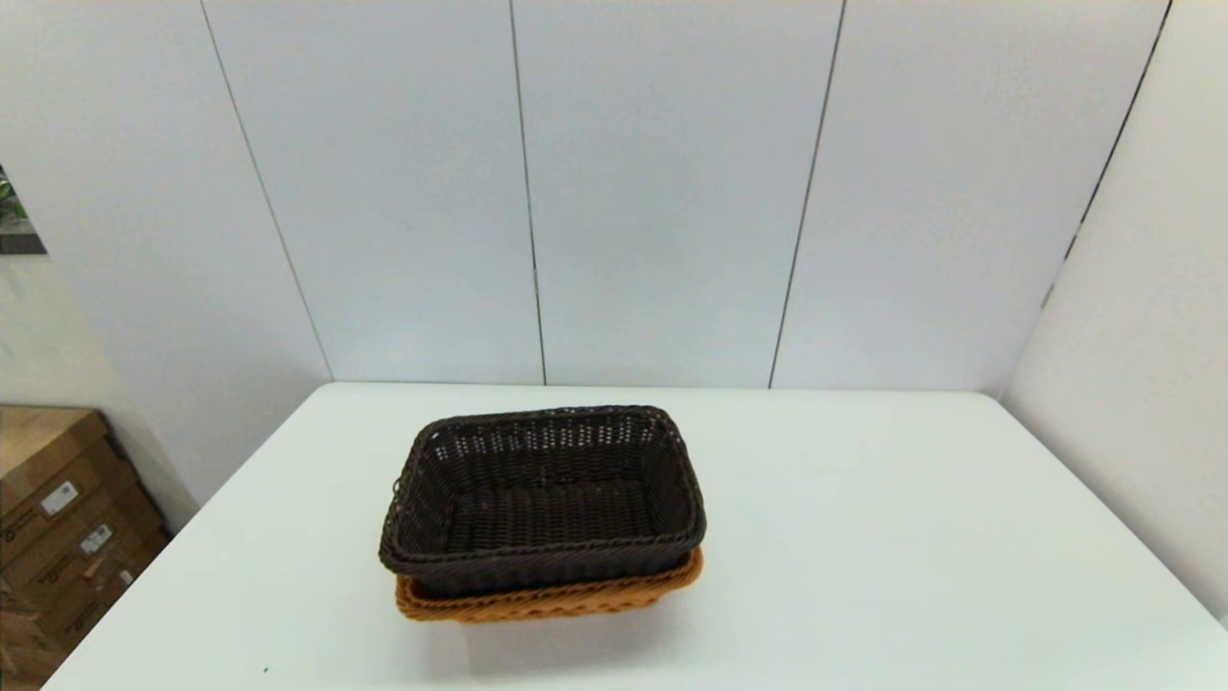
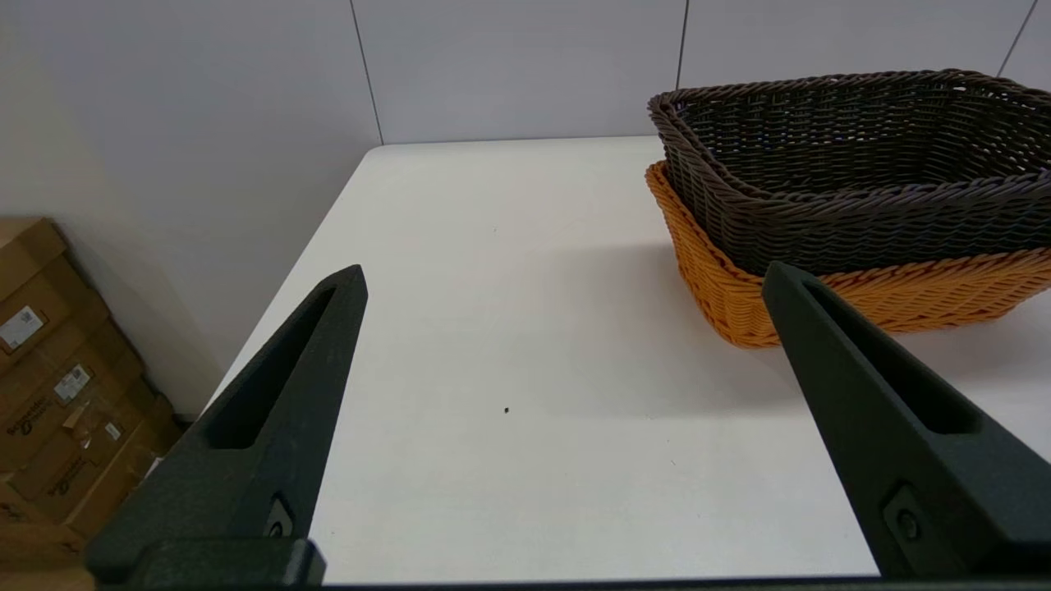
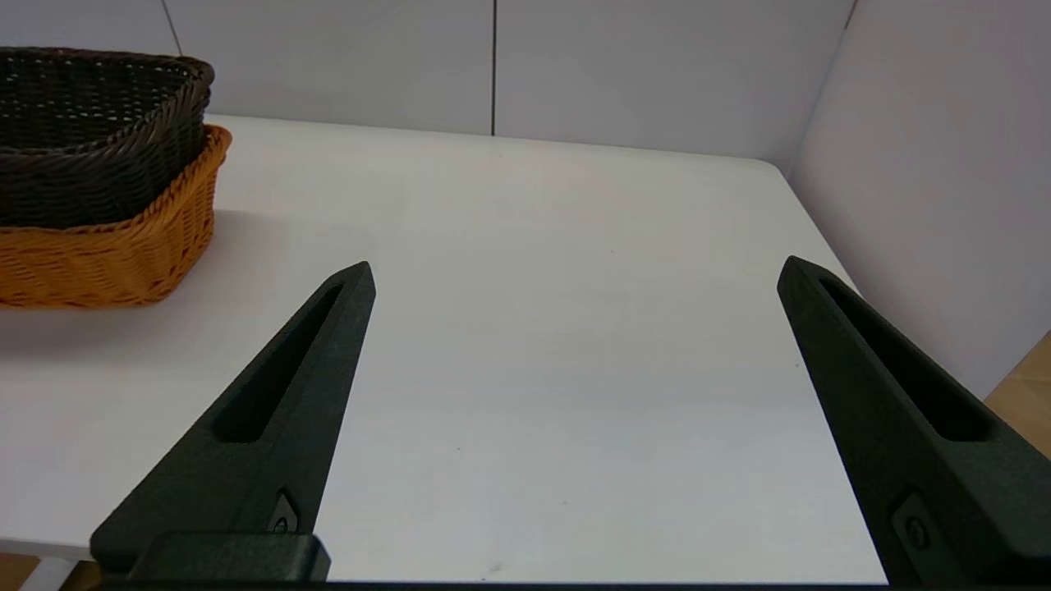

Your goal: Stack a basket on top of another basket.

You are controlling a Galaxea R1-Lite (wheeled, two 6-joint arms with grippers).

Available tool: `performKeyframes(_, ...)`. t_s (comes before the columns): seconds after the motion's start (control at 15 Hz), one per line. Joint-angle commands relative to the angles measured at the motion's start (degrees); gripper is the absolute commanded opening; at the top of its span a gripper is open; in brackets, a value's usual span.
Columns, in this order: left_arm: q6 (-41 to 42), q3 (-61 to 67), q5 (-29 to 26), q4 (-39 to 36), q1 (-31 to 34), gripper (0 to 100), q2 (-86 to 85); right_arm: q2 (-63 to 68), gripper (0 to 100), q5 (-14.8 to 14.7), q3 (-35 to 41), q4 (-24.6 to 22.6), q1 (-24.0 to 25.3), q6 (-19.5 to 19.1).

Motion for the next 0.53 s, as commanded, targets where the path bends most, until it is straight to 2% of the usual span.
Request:
performKeyframes(0.07,0.0,0.09,0.02,0.04,0.0,100,-0.04,0.07,100,0.07,-0.01,0.0,0.0,0.19)
performKeyframes(0.53,0.0,0.09,0.02,0.04,0.0,100,-0.04,0.07,100,0.07,-0.01,0.0,0.0,0.27)
